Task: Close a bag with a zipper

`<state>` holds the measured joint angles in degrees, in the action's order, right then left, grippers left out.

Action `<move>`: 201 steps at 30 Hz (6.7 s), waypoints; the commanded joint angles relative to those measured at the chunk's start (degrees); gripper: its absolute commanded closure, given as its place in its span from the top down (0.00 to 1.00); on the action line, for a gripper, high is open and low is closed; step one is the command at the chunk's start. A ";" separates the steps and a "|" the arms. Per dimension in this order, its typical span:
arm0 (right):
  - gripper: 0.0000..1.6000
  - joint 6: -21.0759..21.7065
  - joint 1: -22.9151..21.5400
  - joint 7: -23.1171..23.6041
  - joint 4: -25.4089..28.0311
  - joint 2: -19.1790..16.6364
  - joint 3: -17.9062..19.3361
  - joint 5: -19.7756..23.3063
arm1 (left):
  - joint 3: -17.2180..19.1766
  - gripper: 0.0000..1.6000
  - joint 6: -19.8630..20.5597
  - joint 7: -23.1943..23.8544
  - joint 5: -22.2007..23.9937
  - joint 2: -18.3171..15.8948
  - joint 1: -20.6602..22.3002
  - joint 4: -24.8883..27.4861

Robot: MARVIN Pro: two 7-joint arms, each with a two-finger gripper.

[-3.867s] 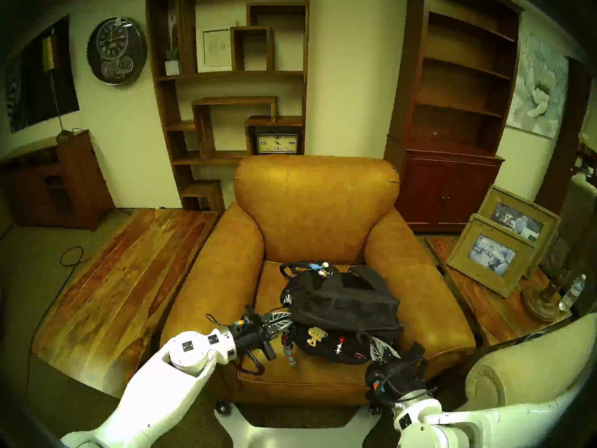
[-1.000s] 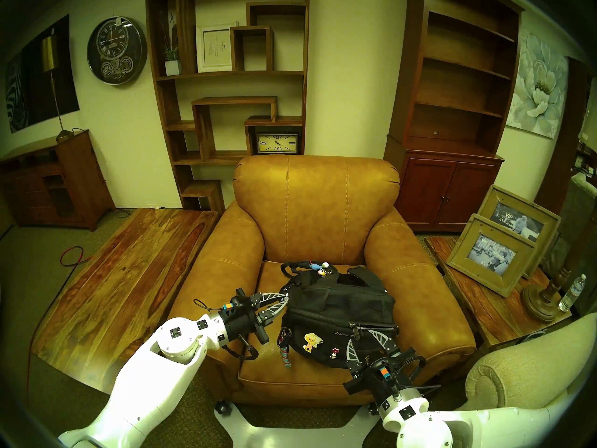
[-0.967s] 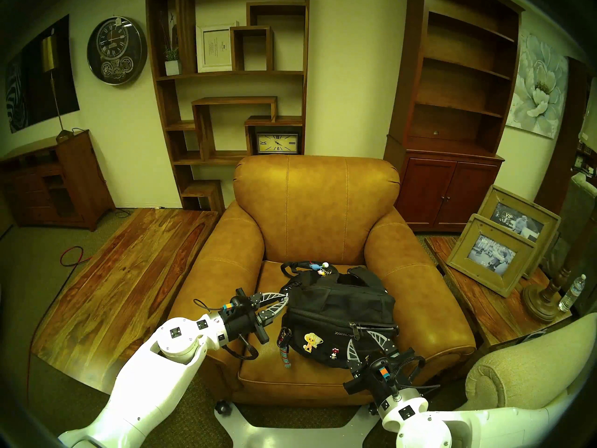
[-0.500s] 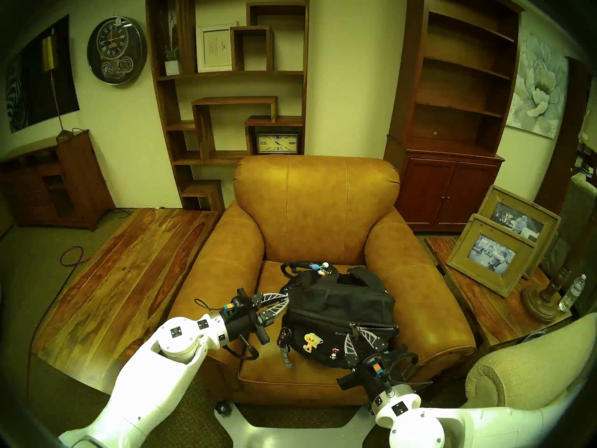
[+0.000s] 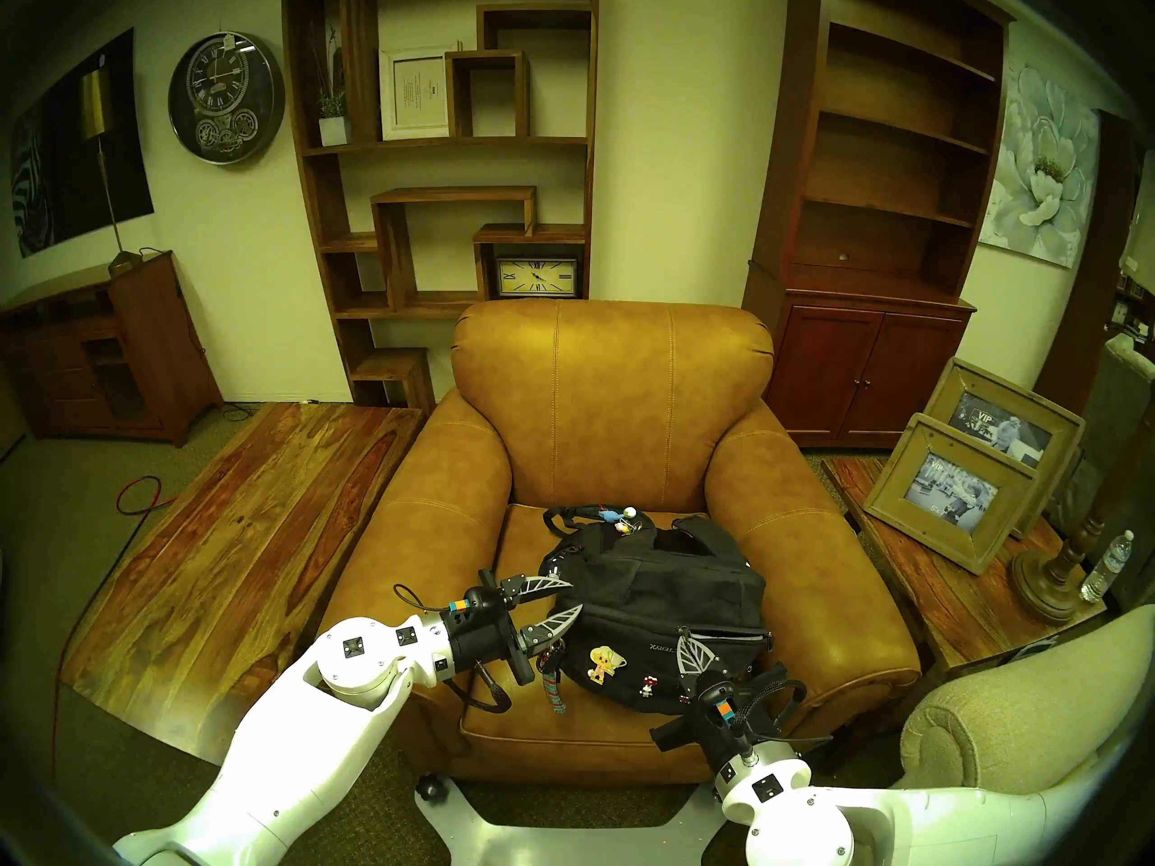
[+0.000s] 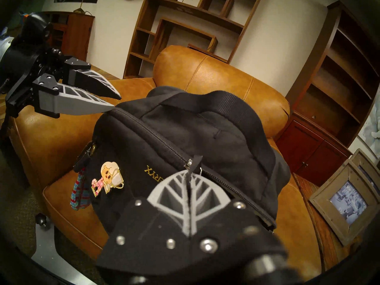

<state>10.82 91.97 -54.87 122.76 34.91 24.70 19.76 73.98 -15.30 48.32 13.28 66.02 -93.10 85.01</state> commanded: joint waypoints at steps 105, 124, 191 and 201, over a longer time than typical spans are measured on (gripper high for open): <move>0.00 -47.04 11.63 10.87 -13.88 -18.88 8.34 22.22 | 0.98 0.00 4.60 0.93 0.46 -0.09 2.74 1.94; 0.00 -53.81 10.48 19.91 -23.68 -15.77 9.15 26.79 | 0.31 0.00 5.61 1.26 -1.17 -0.15 5.42 1.38; 0.00 -55.75 1.25 34.04 -57.51 10.23 13.12 33.29 | 3.76 0.00 6.78 0.01 -1.63 -1.06 6.27 -0.65; 0.00 -55.30 0.92 35.89 -62.26 12.85 12.92 33.60 | 4.00 0.00 7.15 0.09 -1.58 -1.12 6.13 -0.41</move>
<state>-45.44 92.14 -18.73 65.89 47.20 37.49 51.39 74.37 -8.20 50.32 10.97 66.14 -88.69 83.62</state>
